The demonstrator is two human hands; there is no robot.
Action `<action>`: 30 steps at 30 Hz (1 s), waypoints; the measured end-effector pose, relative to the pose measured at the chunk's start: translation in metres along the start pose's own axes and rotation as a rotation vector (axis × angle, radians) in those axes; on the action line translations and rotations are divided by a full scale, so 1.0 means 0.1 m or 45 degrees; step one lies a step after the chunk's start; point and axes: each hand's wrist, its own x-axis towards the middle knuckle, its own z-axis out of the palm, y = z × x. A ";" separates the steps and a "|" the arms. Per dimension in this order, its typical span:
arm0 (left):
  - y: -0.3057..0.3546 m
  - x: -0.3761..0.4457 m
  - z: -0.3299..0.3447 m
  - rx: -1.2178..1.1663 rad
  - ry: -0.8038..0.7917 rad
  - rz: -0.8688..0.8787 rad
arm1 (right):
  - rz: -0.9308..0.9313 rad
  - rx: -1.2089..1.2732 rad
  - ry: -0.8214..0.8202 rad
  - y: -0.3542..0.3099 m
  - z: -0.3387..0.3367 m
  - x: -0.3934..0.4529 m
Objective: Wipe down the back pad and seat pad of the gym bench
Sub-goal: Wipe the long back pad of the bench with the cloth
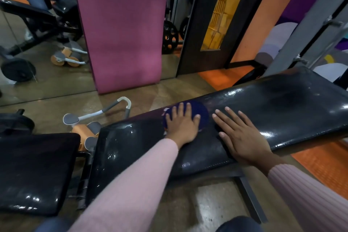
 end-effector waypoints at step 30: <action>-0.15 -0.41 0.07 0.070 -0.027 0.029 | 0.012 0.008 0.021 0.00 0.02 0.01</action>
